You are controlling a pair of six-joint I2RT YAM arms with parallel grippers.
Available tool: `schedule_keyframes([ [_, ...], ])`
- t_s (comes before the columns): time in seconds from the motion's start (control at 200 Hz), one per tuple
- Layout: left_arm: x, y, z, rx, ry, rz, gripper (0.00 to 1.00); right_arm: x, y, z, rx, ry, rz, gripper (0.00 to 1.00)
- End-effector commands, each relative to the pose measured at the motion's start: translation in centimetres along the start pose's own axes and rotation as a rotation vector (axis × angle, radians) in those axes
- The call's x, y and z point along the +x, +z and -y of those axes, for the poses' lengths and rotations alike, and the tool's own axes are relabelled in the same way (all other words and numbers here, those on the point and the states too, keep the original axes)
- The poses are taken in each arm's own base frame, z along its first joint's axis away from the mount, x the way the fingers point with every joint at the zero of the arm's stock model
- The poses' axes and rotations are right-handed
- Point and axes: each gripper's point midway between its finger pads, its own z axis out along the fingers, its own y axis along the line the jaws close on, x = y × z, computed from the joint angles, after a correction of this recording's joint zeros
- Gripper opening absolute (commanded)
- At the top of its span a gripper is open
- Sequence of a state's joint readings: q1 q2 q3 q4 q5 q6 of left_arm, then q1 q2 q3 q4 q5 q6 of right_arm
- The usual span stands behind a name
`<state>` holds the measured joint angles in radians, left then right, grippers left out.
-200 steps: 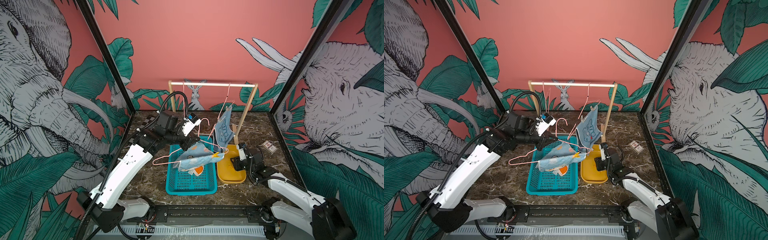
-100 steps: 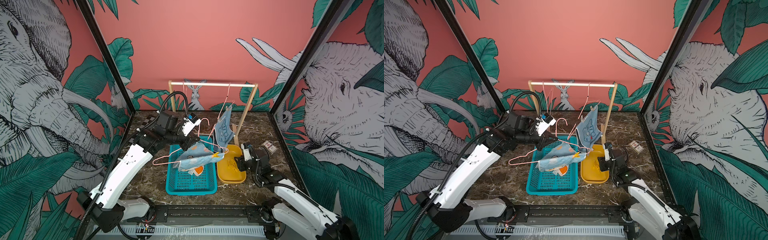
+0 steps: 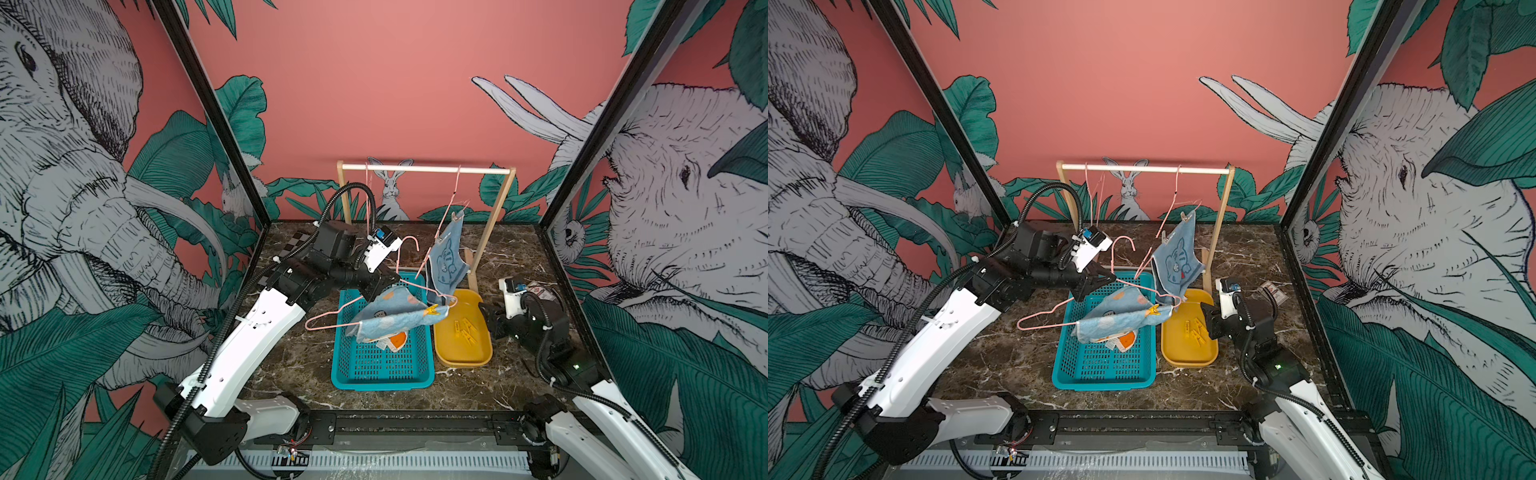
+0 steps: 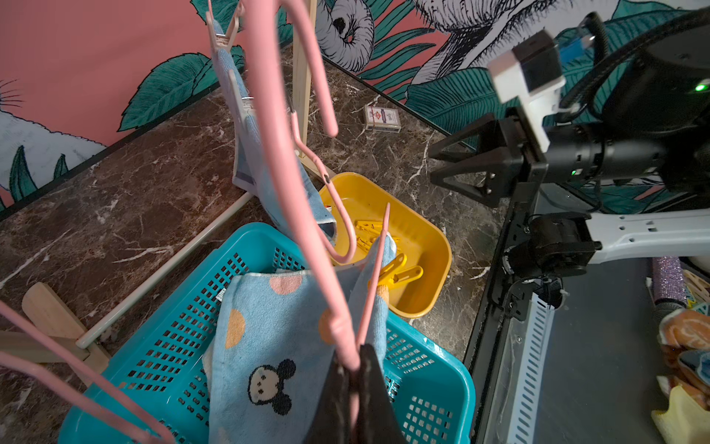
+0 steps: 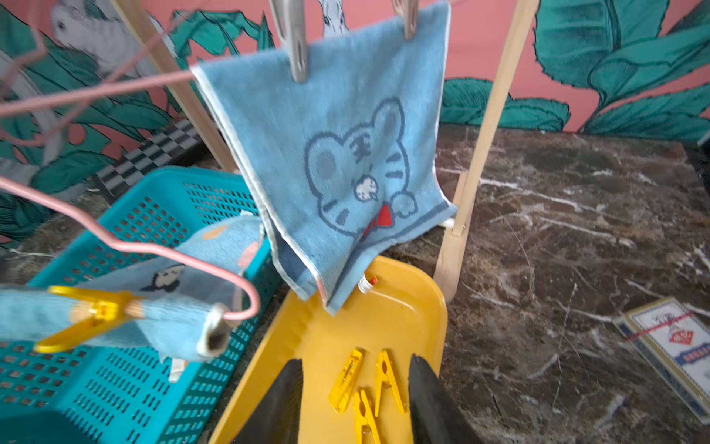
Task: Remove the clothespins securing towels to the hanger
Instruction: Place the clothespin in the storage box, then remove the clothespin from the hanger.
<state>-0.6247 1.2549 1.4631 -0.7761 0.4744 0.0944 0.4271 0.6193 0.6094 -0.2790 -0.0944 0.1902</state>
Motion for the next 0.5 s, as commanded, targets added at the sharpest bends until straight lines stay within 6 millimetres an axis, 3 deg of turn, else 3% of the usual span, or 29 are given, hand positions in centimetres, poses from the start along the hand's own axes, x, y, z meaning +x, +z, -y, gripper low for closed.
schedule_keyframes([
  [0.0, -0.7, -0.9, 0.6, 0.016, 0.011, 0.035, 0.0, -2.4, -1.4, -1.6, -0.078, -0.047, 0.053, 0.45],
  [0.26, -0.8, -0.9, 1.0, 0.044, 0.012, 0.029, 0.0, -4.0, -3.1, -6.1, -0.318, -0.116, 0.07, 0.44],
  [0.495, -0.9, -1.0, 1.4, 0.062, 0.019, 0.024, 0.0, -2.6, -3.5, -9.7, -0.458, -0.209, -0.019, 0.43],
])
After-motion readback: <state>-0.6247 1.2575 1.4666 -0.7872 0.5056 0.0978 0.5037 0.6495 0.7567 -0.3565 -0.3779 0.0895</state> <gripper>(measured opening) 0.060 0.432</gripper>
